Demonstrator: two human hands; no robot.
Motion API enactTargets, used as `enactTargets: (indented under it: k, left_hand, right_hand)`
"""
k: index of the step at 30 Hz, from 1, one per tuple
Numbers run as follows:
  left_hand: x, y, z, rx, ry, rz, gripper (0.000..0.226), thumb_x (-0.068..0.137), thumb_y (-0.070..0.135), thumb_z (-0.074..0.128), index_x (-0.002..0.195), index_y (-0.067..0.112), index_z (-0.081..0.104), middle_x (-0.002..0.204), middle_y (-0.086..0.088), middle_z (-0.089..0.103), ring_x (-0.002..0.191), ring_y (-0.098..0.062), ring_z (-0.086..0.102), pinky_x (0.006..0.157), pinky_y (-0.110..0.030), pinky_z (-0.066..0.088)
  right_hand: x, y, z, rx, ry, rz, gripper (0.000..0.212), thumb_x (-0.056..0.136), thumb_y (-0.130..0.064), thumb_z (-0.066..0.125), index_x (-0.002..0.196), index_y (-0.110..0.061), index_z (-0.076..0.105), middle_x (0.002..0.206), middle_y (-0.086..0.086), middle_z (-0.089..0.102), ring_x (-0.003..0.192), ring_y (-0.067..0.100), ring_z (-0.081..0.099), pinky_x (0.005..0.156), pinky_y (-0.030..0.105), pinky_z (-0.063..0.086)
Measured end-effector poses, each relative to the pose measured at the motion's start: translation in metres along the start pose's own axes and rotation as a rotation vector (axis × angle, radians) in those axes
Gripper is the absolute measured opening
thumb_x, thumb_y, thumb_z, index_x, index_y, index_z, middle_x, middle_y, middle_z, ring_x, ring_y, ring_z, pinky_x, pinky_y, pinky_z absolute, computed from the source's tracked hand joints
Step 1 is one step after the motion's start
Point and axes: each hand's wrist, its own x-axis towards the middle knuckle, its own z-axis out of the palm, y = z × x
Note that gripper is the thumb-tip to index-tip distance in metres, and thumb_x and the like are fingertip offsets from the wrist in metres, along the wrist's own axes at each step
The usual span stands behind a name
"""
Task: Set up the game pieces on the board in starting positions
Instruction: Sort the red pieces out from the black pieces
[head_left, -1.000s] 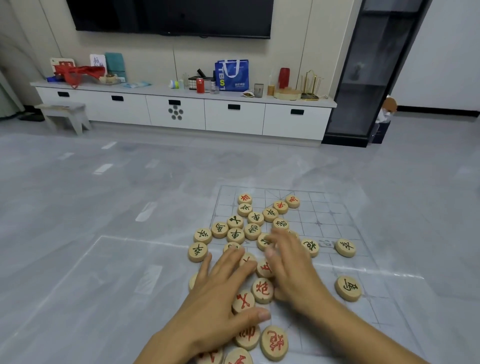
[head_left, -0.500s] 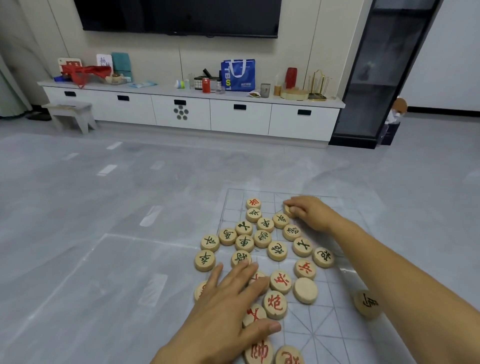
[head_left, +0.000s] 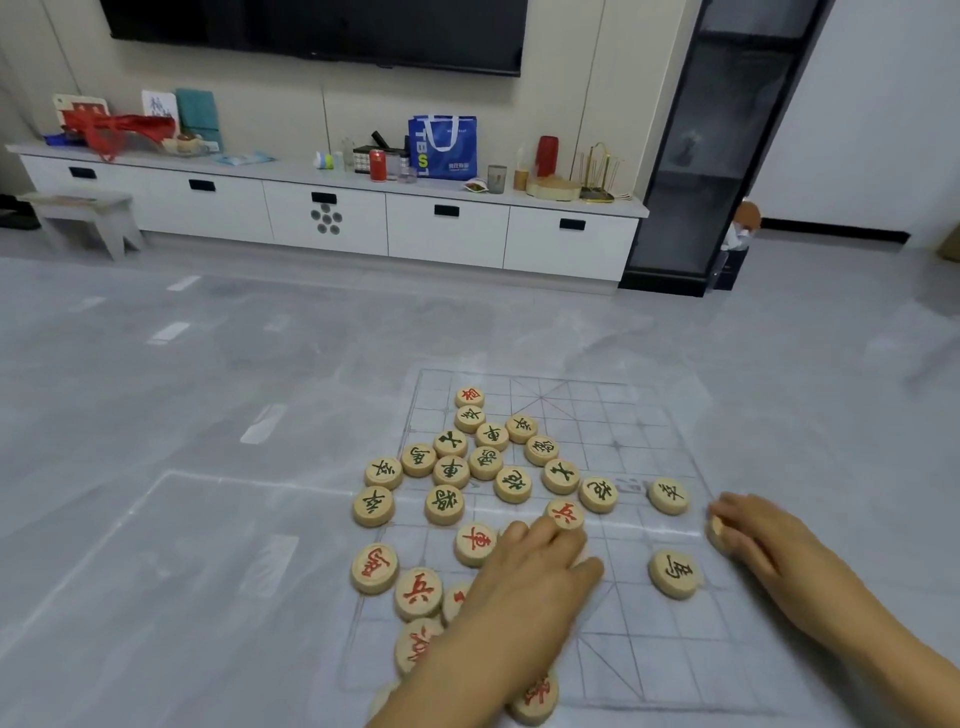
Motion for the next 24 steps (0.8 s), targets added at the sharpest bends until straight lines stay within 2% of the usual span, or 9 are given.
enactTargets:
  k: [2, 5, 6, 8, 11, 13, 15, 18, 24]
  left_hand:
    - [0.001, 0.0, -0.002, 0.023, -0.025, -0.01, 0.024, 0.054, 0.031, 0.07, 0.077, 0.034, 0.064, 0.081, 0.017, 0.061, 0.072, -0.006, 0.05, 0.058, -0.017, 0.038]
    - [0.001, -0.004, -0.006, -0.049, -0.003, -0.079, 0.022, 0.051, 0.032, 0.077, 0.067, 0.032, 0.062, 0.075, 0.016, 0.058, 0.065, -0.005, 0.053, 0.052, -0.015, 0.039]
    - [0.0, -0.005, -0.009, -0.094, 0.03, -0.105, 0.017, 0.059, 0.032, 0.074, 0.073, 0.031, 0.064, 0.079, 0.013, 0.059, 0.069, -0.007, 0.055, 0.055, -0.017, 0.042]
    - [-0.001, -0.006, -0.019, -0.231, 0.003, -0.176, 0.021, 0.08, 0.028, 0.06, 0.1, 0.021, 0.061, 0.1, 0.005, 0.057, 0.088, -0.015, 0.055, 0.07, -0.025, 0.042]
    - [-0.005, -0.005, -0.028, -0.353, -0.01, -0.237, 0.028, 0.087, 0.035, 0.055, 0.11, 0.021, 0.046, 0.11, 0.005, 0.047, 0.096, -0.018, 0.05, 0.072, -0.028, 0.035]
    - [-0.007, -0.005, -0.031, -0.355, 0.006, -0.249, 0.029, 0.086, 0.038, 0.056, 0.109, 0.023, 0.046, 0.109, 0.006, 0.047, 0.093, -0.017, 0.047, 0.071, -0.027, 0.03]
    - [-0.01, -0.008, -0.035, -0.328, 0.004, -0.257, 0.026, 0.086, 0.038, 0.055, 0.106, 0.024, 0.047, 0.105, 0.008, 0.047, 0.086, -0.009, 0.035, 0.071, -0.024, 0.021]
    - [-0.017, -0.018, -0.035, -0.303, 0.039, -0.278, 0.022, 0.084, 0.039, 0.056, 0.097, 0.023, 0.047, 0.094, 0.011, 0.045, 0.087, -0.006, 0.031, 0.07, -0.021, 0.021]
    - [-0.024, -0.02, -0.034, -0.365, -0.018, -0.303, 0.021, 0.082, 0.042, 0.058, 0.087, 0.023, 0.048, 0.087, 0.012, 0.046, 0.09, -0.008, 0.035, 0.075, -0.022, 0.027]
  right_hand:
    - [-0.04, 0.002, 0.008, -0.054, 0.051, -0.042, 0.079, 0.076, -0.08, 0.008, 0.124, -0.035, 0.053, 0.131, -0.008, 0.053, 0.129, -0.003, 0.03, 0.106, 0.013, 0.021]
    - [-0.073, -0.012, 0.016, -0.148, 0.082, -0.209, 0.041, 0.094, -0.057, 0.013, 0.127, -0.052, 0.037, 0.146, -0.03, 0.027, 0.135, -0.016, 0.005, 0.107, 0.002, 0.01]
    - [-0.078, -0.024, 0.018, -0.165, 0.074, -0.245, 0.039, 0.096, -0.053, 0.014, 0.123, -0.047, 0.042, 0.147, -0.032, 0.022, 0.137, -0.014, 0.001, 0.108, 0.005, 0.011]
    - [-0.082, -0.045, 0.031, -0.208, 0.094, -0.313, 0.042, 0.097, -0.049, 0.013, 0.115, -0.033, 0.048, 0.137, -0.019, 0.047, 0.14, -0.008, 0.0, 0.108, 0.011, 0.012]
    - [-0.075, -0.077, 0.053, -0.271, 0.119, -0.38, 0.044, 0.098, -0.046, 0.009, 0.114, -0.033, 0.047, 0.117, -0.007, 0.066, 0.139, 0.006, 0.018, 0.108, 0.015, 0.012]
    - [-0.063, -0.096, 0.06, -0.279, 0.092, -0.378, 0.046, 0.098, -0.044, 0.005, 0.112, -0.036, 0.049, 0.114, -0.01, 0.068, 0.122, 0.01, 0.044, 0.104, 0.015, 0.029]
    - [-0.046, -0.113, 0.06, -0.25, 0.054, -0.335, 0.055, 0.098, -0.043, 0.004, 0.107, -0.04, 0.058, 0.111, -0.015, 0.068, 0.111, 0.009, 0.06, 0.085, 0.017, 0.049]
    - [-0.032, -0.123, 0.063, -0.261, 0.032, -0.263, 0.064, 0.098, -0.042, 0.003, 0.102, -0.039, 0.067, 0.112, -0.017, 0.067, 0.105, 0.007, 0.064, 0.08, 0.017, 0.05]
    - [-0.049, -0.114, 0.052, -0.253, 0.016, -0.243, 0.064, 0.098, -0.043, 0.003, 0.101, -0.043, 0.066, 0.109, -0.02, 0.068, 0.107, 0.003, 0.062, 0.08, 0.015, 0.051]
